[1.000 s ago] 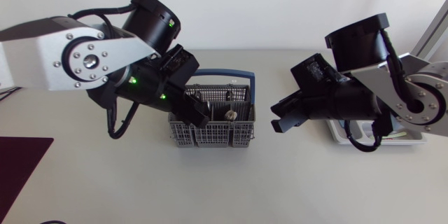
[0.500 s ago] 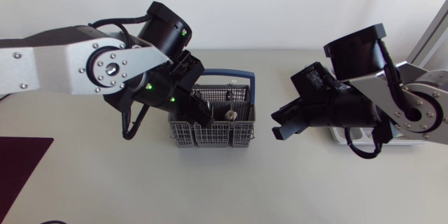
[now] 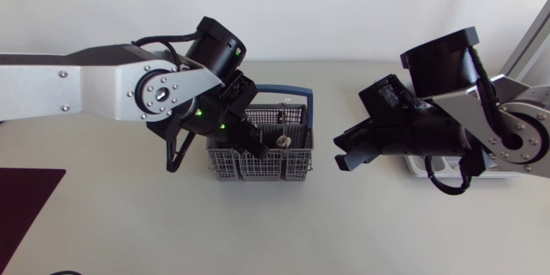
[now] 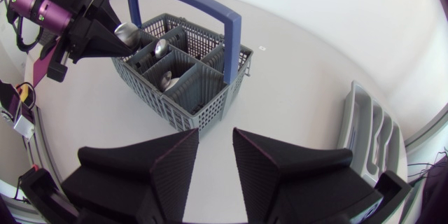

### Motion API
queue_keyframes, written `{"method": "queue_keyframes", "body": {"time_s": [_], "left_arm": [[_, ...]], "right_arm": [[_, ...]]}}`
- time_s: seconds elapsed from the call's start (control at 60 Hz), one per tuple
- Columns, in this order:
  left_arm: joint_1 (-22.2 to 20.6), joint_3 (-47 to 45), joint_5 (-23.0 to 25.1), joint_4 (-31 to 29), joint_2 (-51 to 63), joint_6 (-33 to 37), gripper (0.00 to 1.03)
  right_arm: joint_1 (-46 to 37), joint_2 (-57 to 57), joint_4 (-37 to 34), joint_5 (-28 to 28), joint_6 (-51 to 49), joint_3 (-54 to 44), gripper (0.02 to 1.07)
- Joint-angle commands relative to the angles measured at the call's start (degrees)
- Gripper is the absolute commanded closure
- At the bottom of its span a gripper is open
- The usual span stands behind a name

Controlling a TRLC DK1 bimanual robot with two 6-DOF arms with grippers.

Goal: Sort the cutlery from the basket into the organizer compartments.

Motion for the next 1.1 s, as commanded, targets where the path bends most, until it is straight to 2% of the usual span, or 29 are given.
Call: {"method": "queue_keyframes", "body": {"time_s": [0.0, 0.033, 0.133, 0.533, 0.683, 1.083], "left_arm": [[-0.12, 0.03, -1.01, 0.86, 1.35, -1.41, 0.83], [-0.03, -0.06, -1.18, 1.47, 1.35, -1.41, 0.89], [0.23, -0.15, -1.45, 2.09, 1.7, -1.5, 0.96], [1.2, -5.15, -0.48, 3.85, -4.19, -0.97, 1.0], [2.34, -8.76, 3.39, 5.96, -10.61, -0.26, 1.0], [9.46, -11.04, 20.88, 7.1, -26.69, -1.76, 1.0]], "right_arm": [[0.72, -0.75, -0.33, 0.05, 1.24, -1.64, 0.68], [0.72, -0.75, -0.33, 0.05, 1.24, -1.72, 0.68], [1.08, -0.93, -0.33, 0.05, 1.24, -1.9, 0.68], [1.25, -0.67, -0.25, 0.05, 1.07, -1.55, 0.68], [1.87, -0.14, -0.25, 0.05, 1.07, -1.02, 0.68], [4.59, 0.92, -2.44, 1.11, 1.33, 2.93, 0.68]]}}
